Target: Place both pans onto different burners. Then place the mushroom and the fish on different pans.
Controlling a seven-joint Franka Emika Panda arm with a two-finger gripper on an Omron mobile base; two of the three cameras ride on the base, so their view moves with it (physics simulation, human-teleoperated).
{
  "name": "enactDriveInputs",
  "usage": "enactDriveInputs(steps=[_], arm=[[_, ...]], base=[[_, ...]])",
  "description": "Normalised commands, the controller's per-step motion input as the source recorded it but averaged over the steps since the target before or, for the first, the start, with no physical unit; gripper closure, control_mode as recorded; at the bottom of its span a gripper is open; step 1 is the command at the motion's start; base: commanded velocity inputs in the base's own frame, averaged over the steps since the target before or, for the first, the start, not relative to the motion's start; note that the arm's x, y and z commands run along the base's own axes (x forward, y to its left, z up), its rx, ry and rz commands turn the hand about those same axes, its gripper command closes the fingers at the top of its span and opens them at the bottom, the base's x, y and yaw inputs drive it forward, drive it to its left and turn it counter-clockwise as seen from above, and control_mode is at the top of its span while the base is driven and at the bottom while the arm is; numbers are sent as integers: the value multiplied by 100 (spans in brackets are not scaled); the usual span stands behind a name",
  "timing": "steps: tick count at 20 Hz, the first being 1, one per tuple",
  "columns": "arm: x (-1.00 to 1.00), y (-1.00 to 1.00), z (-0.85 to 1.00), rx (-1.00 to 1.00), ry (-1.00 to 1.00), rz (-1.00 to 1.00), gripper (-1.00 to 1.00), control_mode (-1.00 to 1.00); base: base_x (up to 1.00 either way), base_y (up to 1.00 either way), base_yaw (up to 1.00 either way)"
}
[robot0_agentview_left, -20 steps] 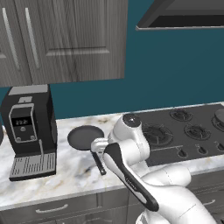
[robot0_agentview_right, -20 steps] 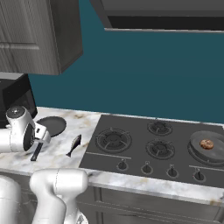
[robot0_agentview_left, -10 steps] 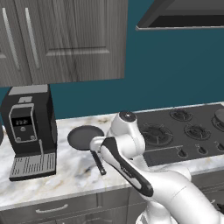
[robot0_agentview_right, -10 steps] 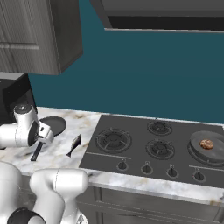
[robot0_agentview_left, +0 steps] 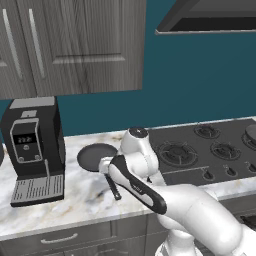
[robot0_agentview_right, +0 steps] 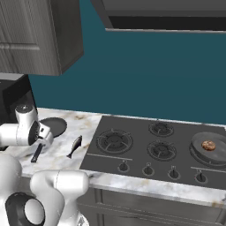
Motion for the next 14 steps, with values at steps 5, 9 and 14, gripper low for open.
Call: enactDriveInputs(steps=[5,9,14], arm=[[4,12,-30,-4,0,0,-100,-100],[1,1,-27,-1,0,0,-100,-100],[3,0,-19,0,0,0,-100,-100]], base=[[0,0,0],[0,0,0],[0,0,0]])
